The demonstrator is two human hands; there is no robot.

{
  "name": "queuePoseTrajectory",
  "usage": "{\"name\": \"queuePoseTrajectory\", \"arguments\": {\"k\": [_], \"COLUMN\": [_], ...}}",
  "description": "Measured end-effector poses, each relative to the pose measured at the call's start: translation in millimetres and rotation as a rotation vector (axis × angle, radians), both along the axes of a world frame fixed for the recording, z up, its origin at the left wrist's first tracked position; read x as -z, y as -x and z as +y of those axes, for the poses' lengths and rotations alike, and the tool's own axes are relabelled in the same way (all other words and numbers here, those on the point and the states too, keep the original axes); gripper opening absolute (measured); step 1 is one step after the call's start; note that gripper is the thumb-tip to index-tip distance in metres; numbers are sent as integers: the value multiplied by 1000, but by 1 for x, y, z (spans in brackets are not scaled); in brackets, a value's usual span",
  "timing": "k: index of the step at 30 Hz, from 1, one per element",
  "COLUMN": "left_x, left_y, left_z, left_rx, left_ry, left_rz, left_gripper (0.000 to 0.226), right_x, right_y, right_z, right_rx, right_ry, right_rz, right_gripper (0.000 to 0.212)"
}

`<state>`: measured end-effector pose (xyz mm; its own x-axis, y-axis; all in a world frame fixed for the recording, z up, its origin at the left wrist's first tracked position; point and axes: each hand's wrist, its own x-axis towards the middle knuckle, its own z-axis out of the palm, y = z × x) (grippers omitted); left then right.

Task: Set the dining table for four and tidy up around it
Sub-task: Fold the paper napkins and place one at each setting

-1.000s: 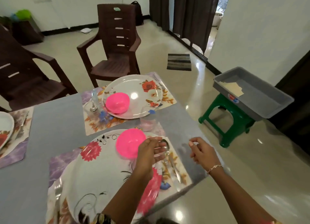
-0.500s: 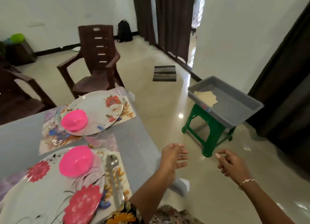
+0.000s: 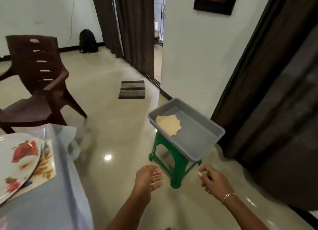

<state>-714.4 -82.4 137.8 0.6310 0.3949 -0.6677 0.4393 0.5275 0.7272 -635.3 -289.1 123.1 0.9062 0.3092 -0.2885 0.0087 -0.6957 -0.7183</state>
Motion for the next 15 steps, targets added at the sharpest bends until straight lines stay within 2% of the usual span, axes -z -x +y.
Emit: {"name": "queuePoseTrajectory", "arguments": {"k": [8, 15], "left_x": [-3, 14], "left_y": [-130, -222], "left_z": [3, 18], "left_rx": [70, 82], "left_ry": [-94, -246], "left_rz": [5, 24], "left_gripper": [16, 14], "right_x": [2, 24], "right_y": [-126, -237], "right_z": [10, 27], "right_rx": [16, -55], "right_ry": [-62, -15], "right_rz": [107, 210], "right_gripper": [6, 9]}}
